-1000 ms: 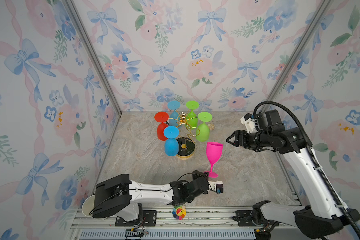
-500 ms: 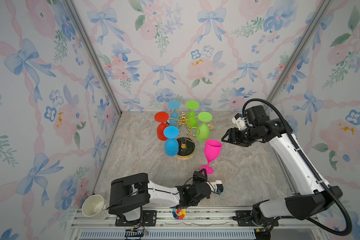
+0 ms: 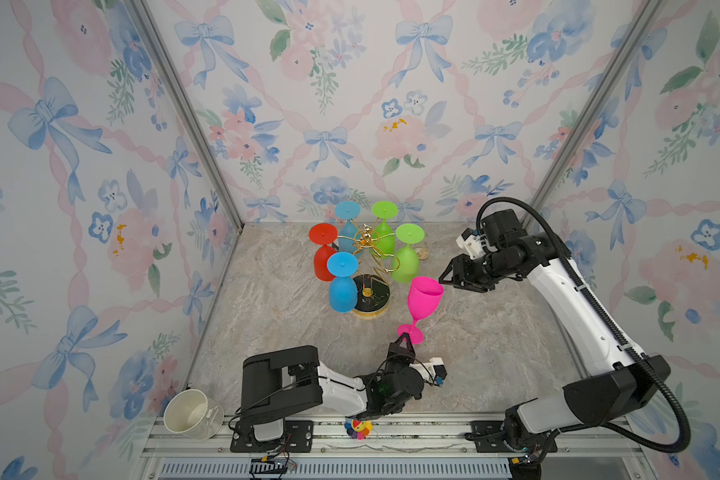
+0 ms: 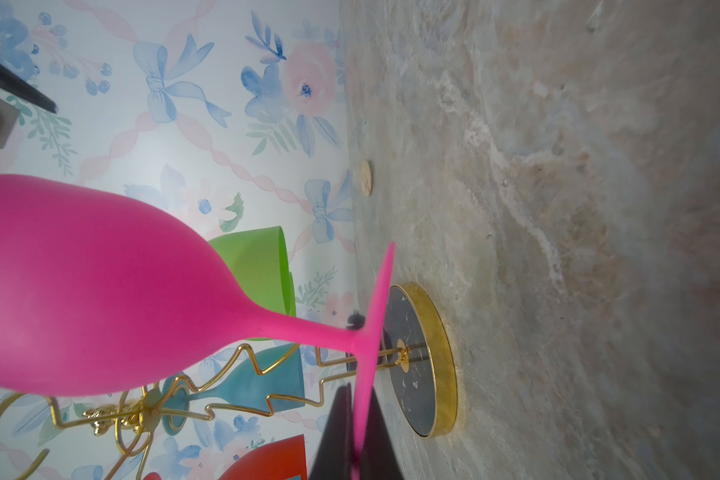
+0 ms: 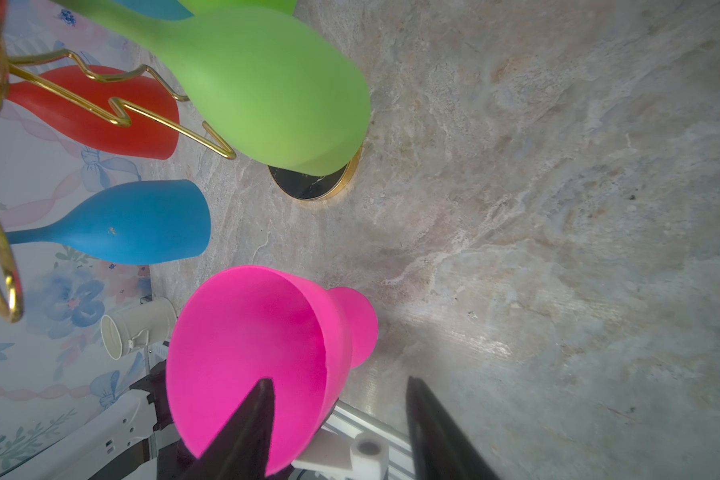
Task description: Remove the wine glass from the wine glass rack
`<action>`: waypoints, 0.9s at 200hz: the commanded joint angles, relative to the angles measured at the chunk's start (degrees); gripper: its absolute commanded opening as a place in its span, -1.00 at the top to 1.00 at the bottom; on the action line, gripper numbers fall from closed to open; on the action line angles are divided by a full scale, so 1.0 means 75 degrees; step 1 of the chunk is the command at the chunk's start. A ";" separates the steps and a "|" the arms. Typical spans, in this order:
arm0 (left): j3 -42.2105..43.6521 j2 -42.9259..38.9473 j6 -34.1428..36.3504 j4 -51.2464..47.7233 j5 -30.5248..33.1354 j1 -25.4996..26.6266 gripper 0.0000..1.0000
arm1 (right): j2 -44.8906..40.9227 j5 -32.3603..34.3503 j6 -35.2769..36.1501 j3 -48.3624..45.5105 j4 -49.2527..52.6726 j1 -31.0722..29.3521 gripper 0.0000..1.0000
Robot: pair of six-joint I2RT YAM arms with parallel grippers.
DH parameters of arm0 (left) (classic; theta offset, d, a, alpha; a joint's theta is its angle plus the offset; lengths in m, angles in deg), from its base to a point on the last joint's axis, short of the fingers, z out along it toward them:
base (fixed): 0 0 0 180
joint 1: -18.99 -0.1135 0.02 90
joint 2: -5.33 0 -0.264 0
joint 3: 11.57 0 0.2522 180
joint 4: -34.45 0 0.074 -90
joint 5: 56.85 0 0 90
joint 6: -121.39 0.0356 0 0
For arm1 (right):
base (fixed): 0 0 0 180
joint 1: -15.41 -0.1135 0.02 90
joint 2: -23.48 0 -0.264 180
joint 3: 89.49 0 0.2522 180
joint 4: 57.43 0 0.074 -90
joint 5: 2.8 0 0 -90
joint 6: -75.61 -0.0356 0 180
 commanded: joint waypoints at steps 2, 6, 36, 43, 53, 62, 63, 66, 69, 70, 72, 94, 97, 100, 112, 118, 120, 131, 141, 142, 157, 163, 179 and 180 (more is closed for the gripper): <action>0.0095 -0.0075 0.0252 0.0550 0.0235 0.0028 1.00 | 0.0167 -0.0112 -0.0074 0.0227 -0.0019 -0.0092 -0.04; 0.0095 -0.0068 0.0269 0.0565 0.0240 0.0028 1.00 | 0.0190 -0.0106 -0.0065 0.0245 -0.0015 -0.0109 -0.03; 0.0106 -0.0063 0.0316 0.0664 0.0255 0.0028 1.00 | 0.0298 -0.0100 -0.0017 0.0275 0.0034 -0.0239 0.04; 0.0114 -0.0065 0.0345 0.0710 0.0260 0.0028 1.00 | 0.0310 -0.0091 -0.0003 0.0271 0.0051 -0.0235 0.08; 0.0123 -0.0056 0.0394 0.0765 0.0273 0.0028 1.00 | 0.0329 -0.0066 0.0009 0.0261 0.0067 -0.0242 0.17; 0.0133 -0.0064 0.0425 0.0795 0.0268 0.0028 1.00 | 0.0343 -0.0072 0.0021 0.0253 0.0077 -0.0242 0.25; 0.0137 -0.0065 0.0431 0.0796 0.0268 0.0028 1.00 | 0.0345 -0.0068 0.0021 0.0257 0.0078 -0.0242 0.26; 0.0136 -0.0066 0.0428 0.0805 0.0267 0.0021 1.00 | 0.0346 -0.0074 0.0021 0.0246 0.0079 -0.0237 0.28; 0.0144 -0.0064 0.0435 0.0808 0.0267 0.0019 1.00 | 0.0355 -0.0065 0.0033 0.0251 0.0076 -0.0242 0.30; 0.0149 -0.0053 0.0442 0.0808 0.0267 0.0018 1.00 | 0.0357 -0.0065 0.0033 0.0250 0.0083 -0.0236 0.31; 0.0144 -0.0054 0.0447 0.0817 0.0264 0.0017 1.00 | 0.0358 -0.0065 0.0039 0.0247 0.0086 -0.0238 0.32; 0.0209 -0.0005 0.0505 0.0900 0.0230 0.0011 1.00 | 0.0382 -0.0070 0.0056 0.0264 0.0135 -0.0270 0.47; 0.0206 -0.0005 0.0517 0.0915 0.0232 0.0016 1.00 | 0.0392 -0.0066 0.0066 0.0262 0.0131 -0.0277 0.48; 0.0203 0.0005 0.0537 0.0933 0.0245 0.0019 1.00 | 0.0387 -0.0065 0.0069 0.0262 0.0139 -0.0283 0.49; 0.0206 0.0024 0.0586 0.0982 0.0250 0.0005 1.00 | 0.0405 -0.0077 0.0092 0.0262 0.0159 -0.0324 0.53; 0.0203 0.0020 0.0608 0.0997 0.0255 -0.0005 1.00 | 0.0415 -0.0080 0.0102 0.0265 0.0174 -0.0339 0.55; 0.0210 0.0023 0.0620 0.0999 0.0255 -0.0006 1.00 | 0.0431 -0.0077 0.0115 0.0271 0.0179 -0.0351 0.56; 0.0196 0.0033 0.0637 0.1019 0.0273 -0.0018 1.00 | 0.0457 -0.0078 0.0155 0.0294 0.0231 -0.0382 0.60; 0.0207 0.0035 0.0647 0.1019 0.0272 -0.0019 1.00 | 0.0469 -0.0071 0.0189 0.0308 0.0262 -0.0409 0.64; 0.0204 0.0032 0.0647 0.1019 0.0269 -0.0019 1.00 | 0.0472 -0.0080 0.0187 0.0302 0.0258 -0.0414 0.64; 0.0193 0.0041 0.0657 0.1031 0.0279 -0.0018 1.00 | 0.0464 -0.0075 0.0208 0.0308 0.0283 -0.0428 0.71; 0.0195 0.0040 0.0661 0.1031 0.0286 -0.0019 1.00 | 0.0454 -0.0067 0.0220 0.0311 0.0284 -0.0430 0.73; 0.0191 0.0042 0.0668 0.1028 0.0286 -0.0019 1.00 | 0.0428 -0.0059 0.0232 0.0308 0.0298 -0.0429 0.80; 0.0190 0.0041 0.0675 0.1030 0.0282 -0.0019 1.00 | 0.0423 -0.0062 0.0238 0.0308 0.0300 -0.0430 0.80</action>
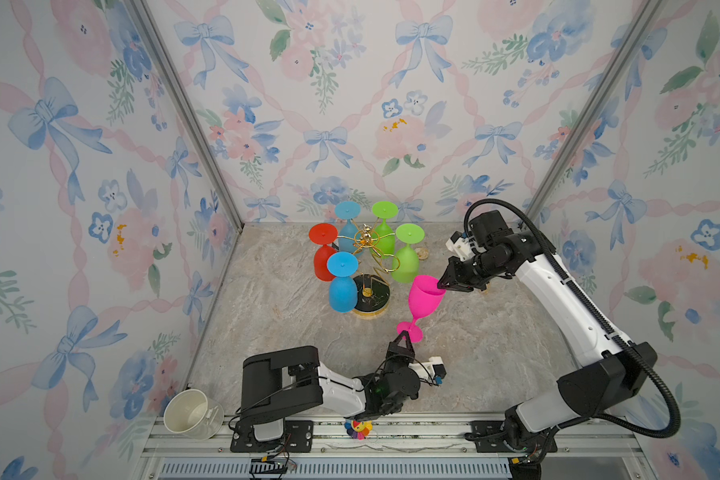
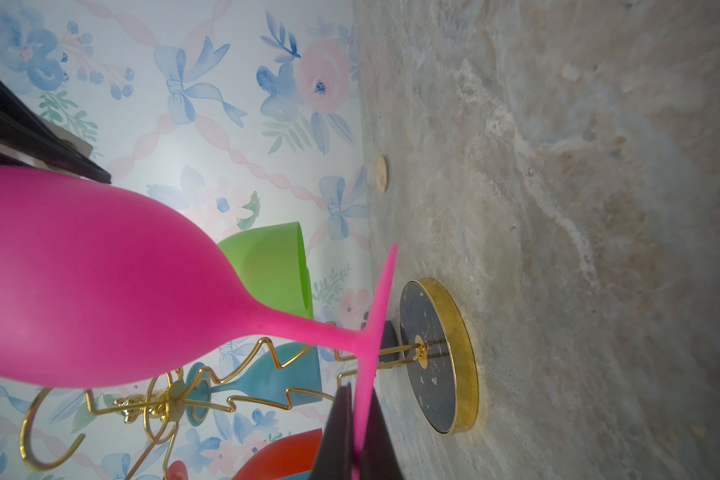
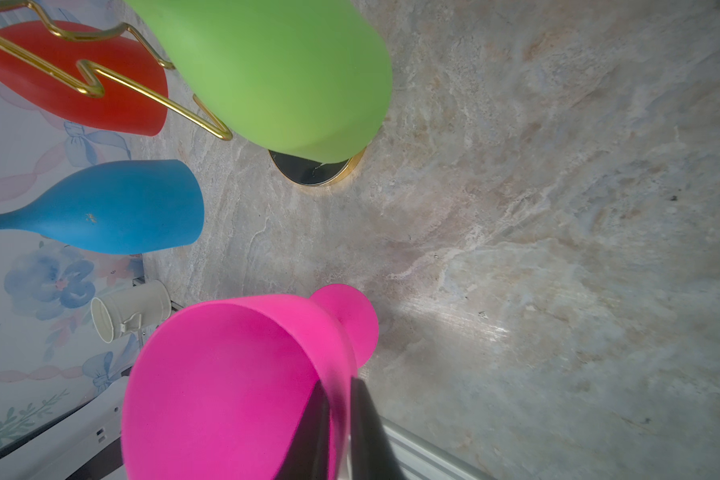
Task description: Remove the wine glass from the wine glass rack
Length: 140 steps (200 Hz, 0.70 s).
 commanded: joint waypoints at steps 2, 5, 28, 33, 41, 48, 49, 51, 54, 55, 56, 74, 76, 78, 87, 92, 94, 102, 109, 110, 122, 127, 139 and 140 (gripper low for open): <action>0.0046 0.0037 0.0019 0.0390 0.0181 -0.0019 1.00 | 0.0066 -0.0018 0.0117 0.0238 0.0254 -0.0066 0.81; 0.0048 0.0040 0.0015 0.0390 0.0183 -0.0019 1.00 | 0.0064 -0.0005 0.0118 0.0244 0.0273 -0.0066 0.82; 0.0044 0.0038 0.0014 0.0390 0.0186 -0.0019 1.00 | 0.0023 0.0014 0.0142 0.0285 0.0301 -0.0068 0.89; 0.0040 0.0032 -0.0001 0.0390 0.0171 -0.0007 0.99 | 0.0004 0.0020 0.0142 0.0285 0.0302 -0.0076 0.90; 0.0057 0.0004 -0.0027 0.0390 0.0161 -0.0006 0.97 | -0.0017 0.0037 0.0153 0.0294 0.0289 -0.0077 0.91; 0.0053 -0.0014 -0.0051 0.0390 0.0148 -0.0007 0.95 | -0.0040 0.0042 0.0165 0.0291 0.0291 -0.0077 0.94; 0.0052 -0.0012 -0.0052 0.0390 0.0147 -0.0001 0.95 | -0.0041 0.0046 0.0165 0.0294 0.0289 -0.0077 0.94; 0.0058 -0.0028 -0.0061 0.0390 0.0148 0.0000 0.95 | -0.0050 0.0048 0.0174 0.0291 0.0287 -0.0072 0.95; 0.0069 -0.0043 -0.0066 0.0390 0.0136 0.0004 0.93 | -0.0053 0.0059 0.0177 0.0282 0.0283 -0.0074 0.96; 0.0072 -0.0044 -0.0077 0.0390 0.0135 0.0005 0.93 | -0.0059 0.0054 0.0177 0.0283 0.0285 -0.0076 0.96; 0.0068 -0.0051 -0.0076 0.0390 0.0134 0.0005 0.93 | -0.0062 0.0057 0.0183 0.0284 0.0274 -0.0076 0.97; 0.0066 -0.0088 -0.0159 0.0376 0.0105 0.0028 0.78 | -0.0110 0.0095 0.0189 0.0281 0.0269 -0.0088 1.00; 0.0073 -0.0100 -0.0173 0.0378 0.0102 0.0028 0.76 | -0.0108 0.0096 0.0189 0.0275 0.0271 -0.0089 1.00; 0.0066 -0.0109 -0.0194 0.0384 0.0090 0.0034 0.73 | -0.0120 0.0093 0.0189 0.0271 0.0274 -0.0089 1.00; 0.0077 -0.0154 -0.0265 0.0379 0.0057 0.0068 0.58 | -0.0134 0.0118 0.0189 0.0263 0.0286 -0.0089 1.00; 0.0090 -0.0187 -0.0294 0.0379 0.0035 0.0085 0.54 | -0.0155 0.0141 0.0189 0.0254 0.0293 -0.0089 1.00; 0.0088 -0.0207 -0.0318 0.0364 0.0023 0.0092 0.53 | -0.0167 0.0137 0.0189 0.0257 0.0289 -0.0089 1.00; 0.0104 -0.0259 -0.0388 0.0355 -0.0013 0.0099 0.46 | -0.0213 0.0194 0.0189 0.0238 0.0275 -0.0089 1.00; 0.0129 -0.0309 -0.0435 0.0366 -0.0037 0.0107 0.37 | -0.0253 0.0257 0.0178 0.0202 0.0244 -0.0077 1.00; 0.0132 -0.0312 -0.0443 0.0366 -0.0040 0.0109 0.36 | -0.0265 0.0258 0.0177 0.0203 0.0236 -0.0077 1.00; 0.0158 -0.0389 -0.0561 0.0347 -0.0131 0.0121 0.17 | -0.0364 0.0321 0.0145 0.0150 0.0168 -0.0054 1.00; 0.0180 -0.0417 -0.0615 0.0343 -0.0178 0.0149 0.06 | -0.0406 0.0350 0.0132 0.0113 0.0143 -0.0027 1.00; 0.0266 -0.0506 -0.0718 0.0332 -0.0290 0.0242 -0.14 | -0.0515 0.0419 0.0086 0.0033 0.0041 0.0036 1.00; 0.0265 -0.0522 -0.0725 0.0332 -0.0301 0.0252 -0.16 | -0.0530 0.0421 0.0085 0.0018 0.0029 0.0044 1.00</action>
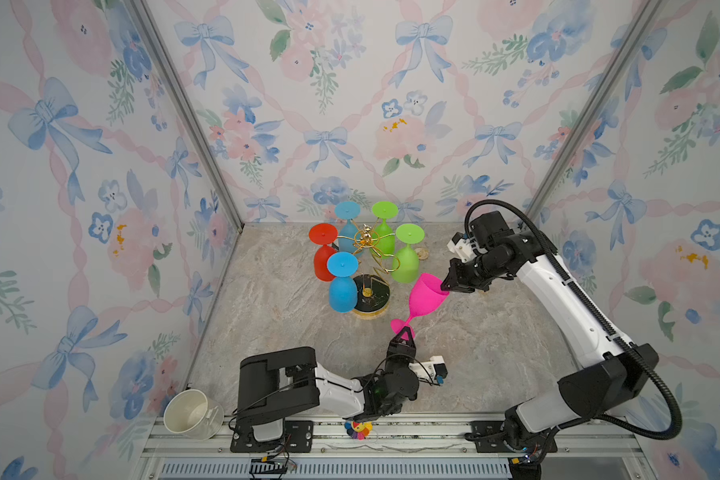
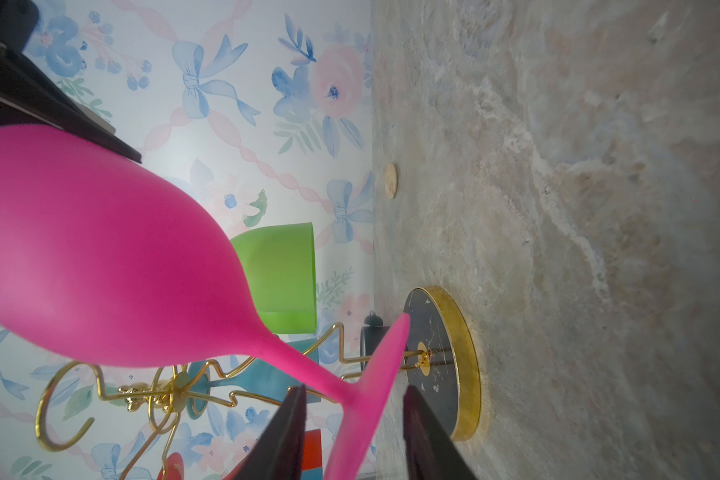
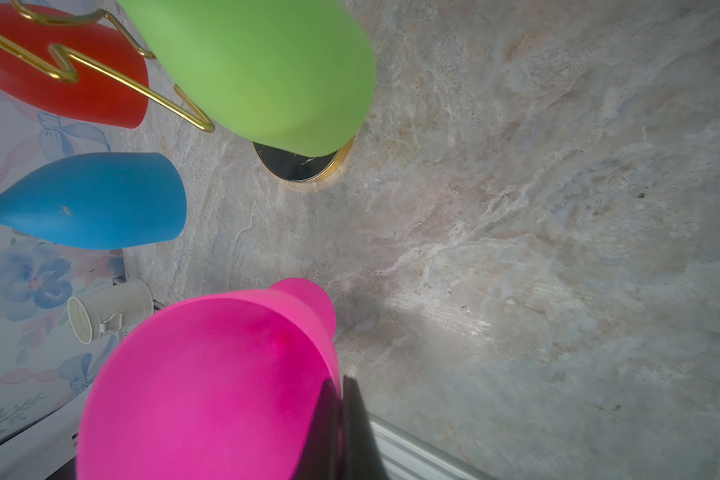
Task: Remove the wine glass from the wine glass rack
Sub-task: 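Close the right gripper on the magenta bowl rim while the left gripper releases the base, then carry the magenta glass past the rack, farther from the robot, while the left arm withdraws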
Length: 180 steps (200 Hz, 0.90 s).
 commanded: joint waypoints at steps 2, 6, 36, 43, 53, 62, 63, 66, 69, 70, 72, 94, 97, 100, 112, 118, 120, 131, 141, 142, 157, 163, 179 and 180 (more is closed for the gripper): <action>0.0208 -0.0344 -0.0386 0.0113 -0.0254 0.0176 -0.20 | -0.0431 0.0155 -0.0109 -0.0001 -0.0149 0.0067 1.00; 0.0235 -0.0380 -0.0427 0.0088 -0.0296 0.0208 -0.28 | -0.0470 0.0170 -0.0121 -0.0042 -0.0194 0.0102 1.00; 0.0285 -0.0792 -0.1194 -0.0909 -0.0674 0.0414 -0.64 | -0.0786 0.0632 -0.0204 -0.0232 -0.0552 0.0360 1.00; 0.0172 -0.0921 -0.1591 -0.1423 -0.0794 0.0415 -0.65 | -0.0885 0.0886 -0.0193 -0.0310 -0.0652 0.0373 1.00; -0.0033 -0.1147 -0.2224 -0.2133 -0.0985 0.0415 -0.68 | -0.1013 0.1284 -0.0145 -0.0394 -0.0721 0.0385 1.00; -0.0209 -0.1405 -0.2744 -0.2672 -0.1211 0.0415 -0.71 | -0.1088 0.1629 -0.0063 -0.0453 -0.0727 0.0396 1.00; -0.0222 -0.1405 -0.2879 -0.2748 -0.1241 0.0415 -0.71 | -0.1098 0.1685 -0.0058 -0.0459 -0.0724 0.0397 1.00; -0.0287 -0.1522 -0.3021 -0.2920 -0.1330 0.0416 -0.72 | -0.1119 0.1806 -0.0029 -0.0465 -0.0716 0.0397 1.00; -0.0344 -0.1618 -0.3234 -0.3134 -0.1428 0.0416 -0.73 | -0.1139 0.1950 -0.0011 -0.0475 -0.0705 0.0397 1.00; -0.0365 -0.1645 -0.3310 -0.3189 -0.1460 0.0410 -0.73 | -0.1147 0.1986 -0.0003 -0.0476 -0.0707 0.0397 1.00; -0.0396 -0.1695 -0.3484 -0.3357 -0.1523 0.0405 -0.74 | -0.1162 0.2101 0.0009 -0.0482 -0.0717 0.0397 1.00; -0.1225 -0.2150 -0.5526 -0.5292 -0.2575 0.0184 -0.91 | -0.1333 0.2944 0.0122 -0.0648 -0.0882 0.0429 1.00; -0.1325 -0.2177 -0.5854 -0.5497 -0.2705 0.0126 -0.93 | -0.1347 0.3034 0.0133 -0.0671 -0.0929 0.0441 1.00; -0.1401 -0.2207 -0.6104 -0.5639 -0.2798 0.0080 -0.94 | -0.1348 0.3107 0.0134 -0.0695 -0.0970 0.0452 1.00; -0.1511 -0.2354 -0.6825 -0.6022 -0.3146 -0.0080 -0.95 | -0.1366 0.3294 0.0157 -0.0824 -0.1210 0.0529 1.00; -0.1478 -0.2443 -0.7068 -0.6123 -0.3263 -0.0119 -0.95 | -0.1338 0.3338 0.0155 -0.0886 -0.1323 0.0580 1.00; -0.1457 -0.2477 -0.7154 -0.6162 -0.3339 -0.0131 -0.94 | -0.1327 0.3341 0.0151 -0.0895 -0.1360 0.0598 1.00; -0.1356 -0.2674 -0.7619 -0.6340 -0.3577 -0.0201 -0.95 | -0.1225 0.3386 0.0171 -0.0953 -0.1561 0.0687 1.00; -0.1201 -0.2896 -0.8078 -0.6448 -0.3674 -0.0257 -0.95 | -0.1109 0.3445 0.0182 -0.0990 -0.1742 0.0766 1.00; -0.1187 -0.2923 -0.8110 -0.6458 -0.3685 -0.0260 -0.95 | -0.1097 0.3454 0.0187 -0.0991 -0.1758 0.0781 1.00; -0.0927 -0.3352 -0.8722 -0.6562 -0.3772 -0.0358 -0.95 | -0.0863 0.3481 0.0236 -0.1021 -0.2020 0.0858 1.00; -0.0824 -0.3555 -0.8951 -0.6611 -0.3787 -0.0411 -0.95 | -0.0770 0.3513 0.0262 -0.1027 -0.2114 0.0877 1.00; -0.0582 -0.4116 -0.9560 -0.6738 -0.3953 -0.0691 -0.95 | -0.0501 0.3667 0.0319 -0.0994 -0.2347 0.0900 1.00; -0.0567 -0.4154 -0.9590 -0.6749 -0.3977 -0.0718 -0.95 | -0.0489 0.3682 0.0320 -0.0993 -0.2360 0.0901 1.00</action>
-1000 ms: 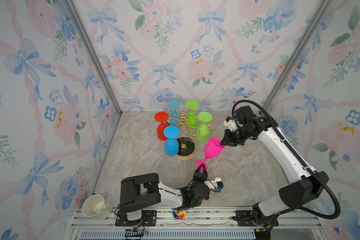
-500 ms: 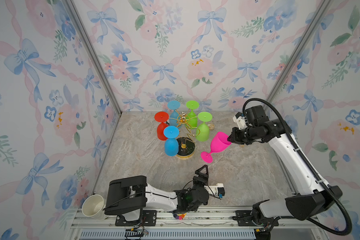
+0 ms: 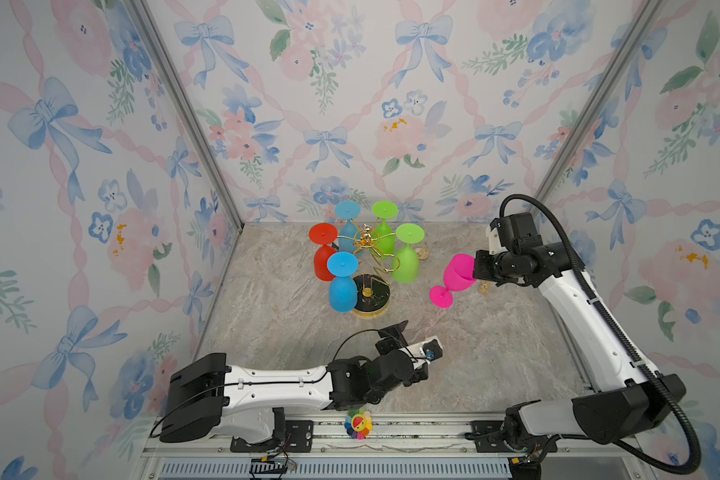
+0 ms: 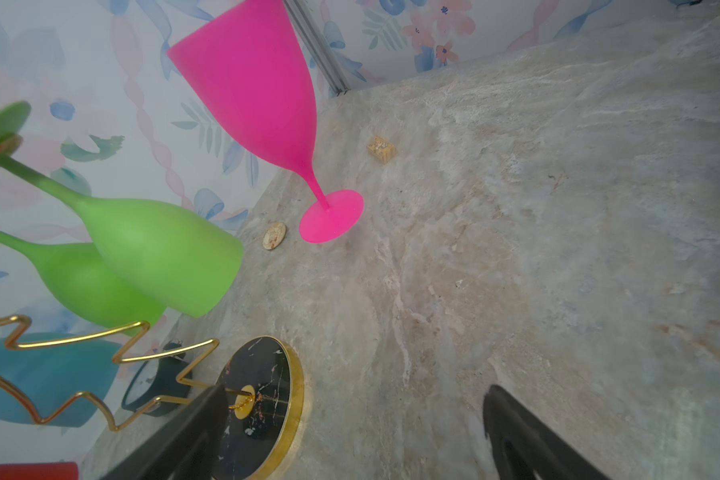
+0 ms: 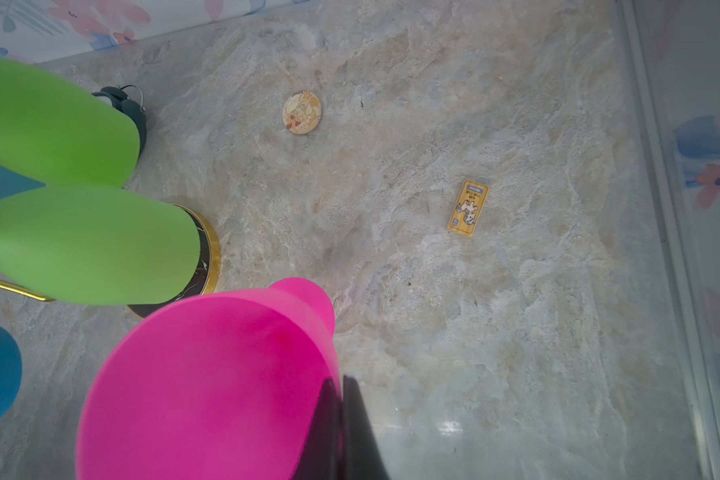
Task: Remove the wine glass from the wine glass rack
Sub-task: 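Carry the magenta glass past the rack, farther from the robot, while the left arm withdraws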
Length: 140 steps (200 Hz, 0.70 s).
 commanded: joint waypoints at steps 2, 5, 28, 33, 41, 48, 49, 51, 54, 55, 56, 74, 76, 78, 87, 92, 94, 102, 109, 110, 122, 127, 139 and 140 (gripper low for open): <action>0.0352 -0.0819 -0.1642 -0.0603 -0.0510 -0.0385 -0.95 | 0.0413 0.0410 0.0196 -0.0060 -0.0653 0.0076 1.00; 0.0363 -0.0927 -0.1742 -0.0643 -0.0585 -0.0454 -0.95 | 0.0466 0.0455 0.0201 -0.0047 -0.0694 0.0076 1.00; 0.0738 -0.1617 -0.2330 -0.0850 -0.0822 -0.0811 -0.95 | 0.0848 0.0651 0.0237 0.0118 -0.0964 0.0090 1.00; 0.0788 -0.1754 -0.2431 -0.0863 -0.0810 -0.0867 -0.95 | 0.0947 0.0668 0.0249 0.0174 -0.1006 0.0087 1.00; 0.0885 -0.1965 -0.2559 -0.0904 -0.0828 -0.0969 -0.95 | 0.1106 0.0707 0.0272 0.0290 -0.1046 0.0088 1.00; 0.0972 -0.2131 -0.2629 -0.0950 -0.0831 -0.1038 -0.96 | 0.1255 0.0720 0.0312 0.0422 -0.1057 0.0083 1.00; 0.0984 -0.2161 -0.2637 -0.0953 -0.0832 -0.1056 -0.96 | 0.1287 0.0724 0.0327 0.0444 -0.1060 0.0091 1.00; 0.1014 -0.2204 -0.2661 -0.0953 -0.0826 -0.1076 -0.96 | 0.1322 0.0726 0.0336 0.0483 -0.1068 0.0080 1.00; 0.1058 -0.2275 -0.2668 -0.0965 -0.0814 -0.1101 -0.96 | 0.1398 0.0721 0.0348 0.0542 -0.1055 0.0087 1.00; 0.1074 -0.2298 -0.2674 -0.0973 -0.0817 -0.1111 -0.95 | 0.1417 0.0724 0.0351 0.0568 -0.1053 0.0082 1.00; 0.1088 -0.2321 -0.2683 -0.0977 -0.0819 -0.1128 -0.96 | 0.1438 0.0726 0.0359 0.0581 -0.1052 0.0079 1.00; 0.1278 -0.2709 -0.2756 -0.1074 -0.0834 -0.1342 -0.95 | 0.1770 0.0737 0.0474 0.0958 -0.1019 0.0069 1.00; 0.1296 -0.2746 -0.2764 -0.1086 -0.0841 -0.1373 -0.96 | 0.1871 0.0738 0.0484 0.0999 -0.1017 0.0066 1.00; 0.1309 -0.2778 -0.2769 -0.1106 -0.0849 -0.1392 -0.96 | 0.1972 0.0733 0.0501 0.1041 -0.1017 0.0065 1.00; 0.1366 -0.2974 -0.2808 -0.1156 -0.0904 -0.1519 -0.95 | 0.2183 0.0761 0.0538 0.1197 -0.1015 0.0065 1.00; 0.1384 -0.3073 -0.2827 -0.1185 -0.0942 -0.1590 -0.96 | 0.2282 0.0777 0.0563 0.1280 -0.1016 0.0066 1.00; 0.1407 -0.3115 -0.2831 -0.1187 -0.0951 -0.1623 -0.96 | 0.2318 0.0781 0.0577 0.1307 -0.1016 0.0071 1.00; 0.1452 -0.3267 -0.2892 -0.1213 -0.0979 -0.1763 -0.96 | 0.2473 0.0786 0.0609 0.1470 -0.1016 0.0065 1.00; 0.1482 -0.3386 -0.2976 -0.1264 -0.1016 -0.1920 -0.96 | 0.2613 0.0777 0.0633 0.1582 -0.1016 0.0070 1.00; 0.1480 -0.3404 -0.2987 -0.1269 -0.1030 -0.1943 -0.96 | 0.2628 0.0776 0.0634 0.1592 -0.1016 0.0068 1.00; 0.1539 -0.3584 -0.3071 -0.1361 -0.1206 -0.2230 -0.96 | 0.2866 0.0768 0.0647 0.1769 -0.1041 0.0065 1.00; 0.1564 -0.3661 -0.3091 -0.1396 -0.1267 -0.2349 -0.96 | 0.2967 0.0751 0.0647 0.1851 -0.1049 0.0065 1.00; 0.1625 -0.3812 -0.3114 -0.1453 -0.1406 -0.2545 -0.96 | 0.3214 0.0693 0.0651 0.2034 -0.1051 0.0053 1.00; 0.1627 -0.3816 -0.3114 -0.1463 -0.1412 -0.2560 -0.96 | 0.3239 0.0687 0.0655 0.2058 -0.1051 0.0047 1.00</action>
